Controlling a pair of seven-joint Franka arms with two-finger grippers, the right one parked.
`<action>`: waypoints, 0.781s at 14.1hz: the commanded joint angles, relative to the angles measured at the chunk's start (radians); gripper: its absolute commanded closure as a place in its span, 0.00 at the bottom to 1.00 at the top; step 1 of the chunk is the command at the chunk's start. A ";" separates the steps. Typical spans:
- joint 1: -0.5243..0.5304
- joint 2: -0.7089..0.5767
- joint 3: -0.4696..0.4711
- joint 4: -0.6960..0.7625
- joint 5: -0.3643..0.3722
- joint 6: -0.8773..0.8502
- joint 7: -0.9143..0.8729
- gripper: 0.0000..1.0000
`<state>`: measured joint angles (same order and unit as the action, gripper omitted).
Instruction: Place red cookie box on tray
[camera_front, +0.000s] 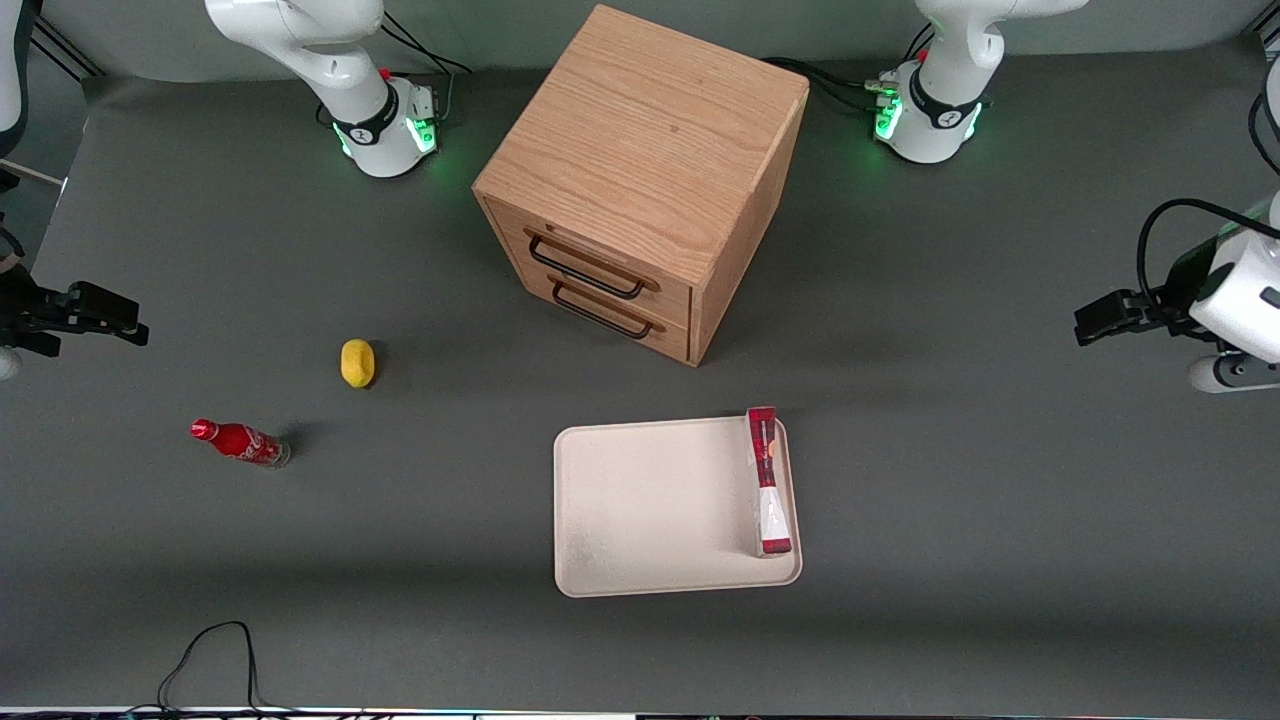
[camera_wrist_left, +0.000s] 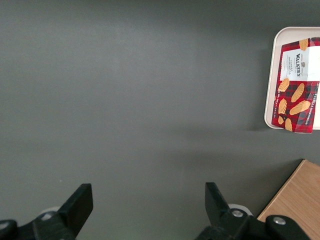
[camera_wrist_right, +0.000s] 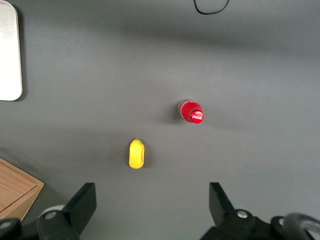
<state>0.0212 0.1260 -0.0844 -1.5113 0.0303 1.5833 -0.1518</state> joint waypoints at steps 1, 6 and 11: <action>-0.006 -0.081 0.014 -0.104 -0.015 0.064 0.021 0.00; -0.070 -0.137 0.100 -0.161 -0.016 0.107 0.044 0.00; -0.066 -0.129 0.101 -0.119 -0.053 0.018 0.046 0.00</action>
<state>-0.0295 0.0171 -0.0008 -1.6284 0.0102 1.6259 -0.1198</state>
